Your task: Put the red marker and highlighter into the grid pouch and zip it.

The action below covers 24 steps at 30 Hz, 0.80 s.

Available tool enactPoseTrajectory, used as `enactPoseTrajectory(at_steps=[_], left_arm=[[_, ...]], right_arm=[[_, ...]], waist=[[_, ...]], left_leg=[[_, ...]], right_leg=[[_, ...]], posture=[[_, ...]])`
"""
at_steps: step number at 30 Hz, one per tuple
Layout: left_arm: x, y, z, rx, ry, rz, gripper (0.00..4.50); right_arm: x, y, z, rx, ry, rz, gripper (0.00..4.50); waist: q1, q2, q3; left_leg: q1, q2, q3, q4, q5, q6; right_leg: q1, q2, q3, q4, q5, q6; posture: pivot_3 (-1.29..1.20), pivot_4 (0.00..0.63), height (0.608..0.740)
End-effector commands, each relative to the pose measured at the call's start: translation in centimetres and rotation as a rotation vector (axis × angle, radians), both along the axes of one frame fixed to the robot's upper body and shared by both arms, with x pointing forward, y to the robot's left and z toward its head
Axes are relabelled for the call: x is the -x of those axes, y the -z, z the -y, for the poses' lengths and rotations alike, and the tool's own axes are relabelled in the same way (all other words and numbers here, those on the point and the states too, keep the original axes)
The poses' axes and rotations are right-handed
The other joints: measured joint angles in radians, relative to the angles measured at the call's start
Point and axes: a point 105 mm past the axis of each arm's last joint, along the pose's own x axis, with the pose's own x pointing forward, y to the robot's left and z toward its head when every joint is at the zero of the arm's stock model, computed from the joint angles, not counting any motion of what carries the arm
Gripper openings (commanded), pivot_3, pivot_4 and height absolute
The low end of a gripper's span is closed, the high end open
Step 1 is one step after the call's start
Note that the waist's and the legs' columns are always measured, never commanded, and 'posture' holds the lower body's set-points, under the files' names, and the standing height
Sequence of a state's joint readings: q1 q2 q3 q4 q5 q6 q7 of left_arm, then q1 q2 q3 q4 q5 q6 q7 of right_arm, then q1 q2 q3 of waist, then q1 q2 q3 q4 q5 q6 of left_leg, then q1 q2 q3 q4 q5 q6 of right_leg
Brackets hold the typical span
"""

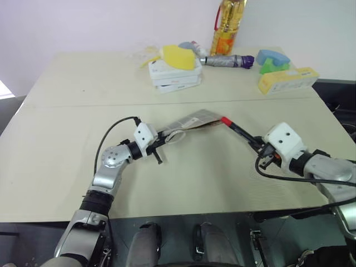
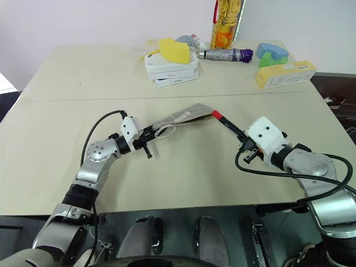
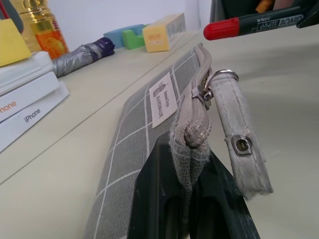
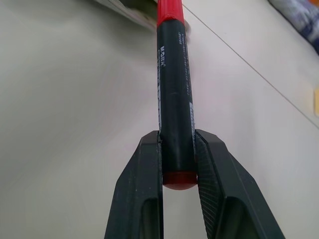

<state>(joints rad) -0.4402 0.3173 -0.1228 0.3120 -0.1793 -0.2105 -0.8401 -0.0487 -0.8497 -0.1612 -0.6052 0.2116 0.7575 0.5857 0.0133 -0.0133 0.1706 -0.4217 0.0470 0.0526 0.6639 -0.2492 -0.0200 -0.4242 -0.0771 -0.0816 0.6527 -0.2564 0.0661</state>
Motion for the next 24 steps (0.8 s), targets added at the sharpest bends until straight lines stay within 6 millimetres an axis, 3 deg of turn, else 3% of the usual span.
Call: enactPoseTrajectory(at_steps=[1,15,21,24], left_arm=[[-0.1,-1.3,-0.1,0.023,0.005,0.050,0.00],[1.0,-1.2,0.8,0.011,0.079,0.063,0.00],[1.9,-1.2,1.3,-0.029,0.144,0.082,0.00],[2.0,-1.2,1.4,-0.047,0.163,0.087,0.00]], right_arm=[[-0.2,-0.8,-0.4,0.036,-0.029,0.034,0.37],[-0.3,-0.2,-0.7,0.070,-0.063,0.020,0.37],[0.3,-0.5,-1.9,0.179,-0.158,0.018,0.37],[0.6,-1.2,-3.4,0.192,-0.235,0.029,0.37]], waist=[[0.000,0.000,0.000],[0.000,0.000,0.000],[0.000,0.000,0.000],[-0.001,0.000,0.000]], left_leg=[[0.000,0.000,0.000,0.000,0.000,0.000],[0.000,0.000,0.000,0.000,0.000,0.000],[0.000,0.000,0.000,0.000,0.000,0.000],[0.000,0.000,0.000,0.000,0.000,0.000]], right_leg=[[0.000,0.000,0.000,0.000,0.000,0.000],[0.000,0.000,0.000,0.000,0.000,0.000],[0.000,0.000,0.000,0.000,0.000,0.000],[0.000,0.000,0.000,0.000,0.000,0.000]], posture=[[0.00,0.150,0.740],[0.00,0.150,0.740],[0.00,0.150,0.740],[0.00,0.150,0.740]])
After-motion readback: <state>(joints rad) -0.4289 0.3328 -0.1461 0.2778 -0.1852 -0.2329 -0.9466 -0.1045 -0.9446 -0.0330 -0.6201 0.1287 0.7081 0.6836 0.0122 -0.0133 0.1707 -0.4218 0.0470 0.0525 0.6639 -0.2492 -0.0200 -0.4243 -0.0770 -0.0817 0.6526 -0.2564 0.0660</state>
